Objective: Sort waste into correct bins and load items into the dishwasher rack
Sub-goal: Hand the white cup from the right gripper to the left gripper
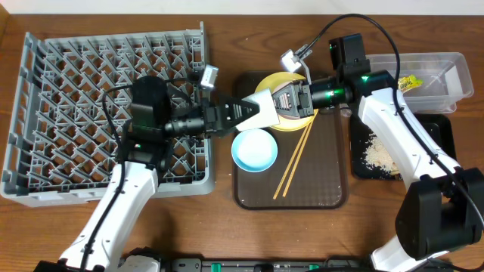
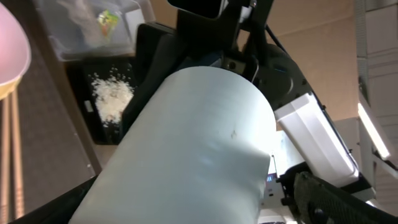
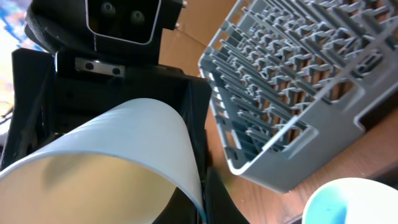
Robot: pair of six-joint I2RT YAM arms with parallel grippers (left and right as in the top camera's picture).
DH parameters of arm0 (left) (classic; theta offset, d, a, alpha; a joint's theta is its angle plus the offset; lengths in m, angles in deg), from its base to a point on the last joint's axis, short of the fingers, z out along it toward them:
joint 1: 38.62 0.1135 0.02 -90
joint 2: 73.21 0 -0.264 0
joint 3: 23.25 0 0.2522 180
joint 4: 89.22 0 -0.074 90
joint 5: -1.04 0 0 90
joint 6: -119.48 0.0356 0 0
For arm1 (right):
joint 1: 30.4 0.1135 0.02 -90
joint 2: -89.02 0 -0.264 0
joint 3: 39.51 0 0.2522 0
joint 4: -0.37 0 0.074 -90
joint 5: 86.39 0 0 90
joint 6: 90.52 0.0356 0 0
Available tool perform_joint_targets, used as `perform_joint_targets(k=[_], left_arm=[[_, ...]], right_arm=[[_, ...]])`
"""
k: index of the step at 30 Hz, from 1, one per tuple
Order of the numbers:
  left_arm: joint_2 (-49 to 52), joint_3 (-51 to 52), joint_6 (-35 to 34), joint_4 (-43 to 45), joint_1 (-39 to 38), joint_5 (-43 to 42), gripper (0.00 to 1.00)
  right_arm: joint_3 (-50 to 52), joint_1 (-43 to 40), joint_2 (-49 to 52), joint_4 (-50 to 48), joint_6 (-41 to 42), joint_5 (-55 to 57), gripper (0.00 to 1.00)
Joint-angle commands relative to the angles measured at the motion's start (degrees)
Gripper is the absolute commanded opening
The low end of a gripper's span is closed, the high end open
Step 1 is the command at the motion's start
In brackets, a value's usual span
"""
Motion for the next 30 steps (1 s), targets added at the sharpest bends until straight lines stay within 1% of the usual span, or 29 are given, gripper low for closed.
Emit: perform_joint_targets(k=[1, 3, 4, 5, 13, 21, 30], left_arm=[[-0.3, -1.1, -2.6, 1.6, -1.1, -1.2, 0.89], [-0.3, -1.1, -3.3, 1.6, -1.1, -0.4, 0.79], [-0.3, -1.1, -3.5, 1.6, -1.1, -0.4, 0.76], [-0.3, -1.1, -3.7, 1.6, -1.2, -0.4, 0.75], [-0.3, -1.1, -5.6, 2.5, -1.2, -0.4, 0.75], [-0.3, -1.1, -9.3, 9.1, -2.5, 0.0, 0.75], [-0.3, -1.1, -9.4, 9.5, -3.7, 0.9, 0.75]], right_arm=[[-0.2, 1.5, 0.3, -0.3, 0.9, 0.7, 0.01], [-0.2, 1.7, 0.3, -0.6, 0.9, 0.7, 0.01], [-0.2, 1.8, 0.3, -1.0, 0.9, 0.7, 0.01], [-0.2, 1.9, 0.3, -1.5, 0.9, 0.7, 0.01], [-0.2, 1.9, 0.3, -4.3, 2.6, 0.7, 0.01], [-0.2, 2.7, 0.3, -4.5, 2.9, 2.5, 0.01], [-0.2, 5.2, 0.3, -5.6, 3.9, 6.7, 0.01]])
